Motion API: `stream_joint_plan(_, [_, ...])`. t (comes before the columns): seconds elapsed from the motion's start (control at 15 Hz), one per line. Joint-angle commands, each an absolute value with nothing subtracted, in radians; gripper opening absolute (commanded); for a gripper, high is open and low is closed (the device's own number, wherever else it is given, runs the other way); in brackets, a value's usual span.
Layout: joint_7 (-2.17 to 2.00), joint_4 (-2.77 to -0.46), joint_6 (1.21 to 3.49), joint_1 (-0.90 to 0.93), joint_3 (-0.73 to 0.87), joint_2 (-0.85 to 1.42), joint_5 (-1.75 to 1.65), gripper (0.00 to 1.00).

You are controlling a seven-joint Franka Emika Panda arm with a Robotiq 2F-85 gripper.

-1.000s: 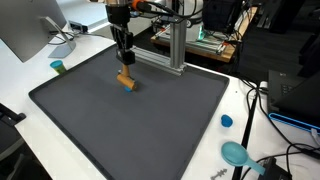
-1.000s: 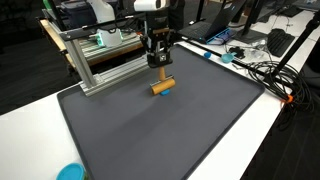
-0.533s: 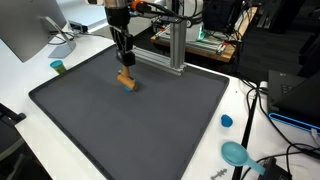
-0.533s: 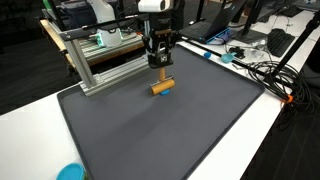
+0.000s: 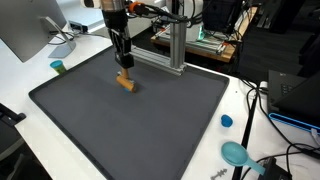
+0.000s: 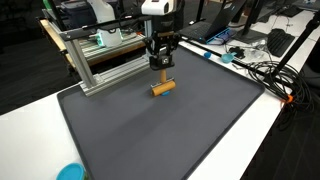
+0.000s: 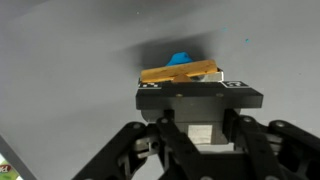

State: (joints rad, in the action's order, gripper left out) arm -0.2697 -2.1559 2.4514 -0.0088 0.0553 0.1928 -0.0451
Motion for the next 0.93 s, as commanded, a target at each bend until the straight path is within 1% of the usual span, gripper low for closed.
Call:
stream_joint_plan(0.0, [-0.316,-2.133,2.358,0.002,0.073,0.259,-0.089,0.22])
stream_joint_plan(0.2, [-0.314,-2.112,2.312,0.001,0.072,0.272,-0.088,0.22])
stream_joint_plan(0.6, [-0.305,-2.067,2.289,-0.001,0.067,0.315,-0.071,0.22])
stream_joint_plan(0.67, [-0.284,-2.07,2.332,-0.003,0.059,0.238,-0.049,0.47])
stream_joint_plan(0.87, [-0.284,-2.056,2.316,-0.003,0.059,0.247,-0.049,0.47])
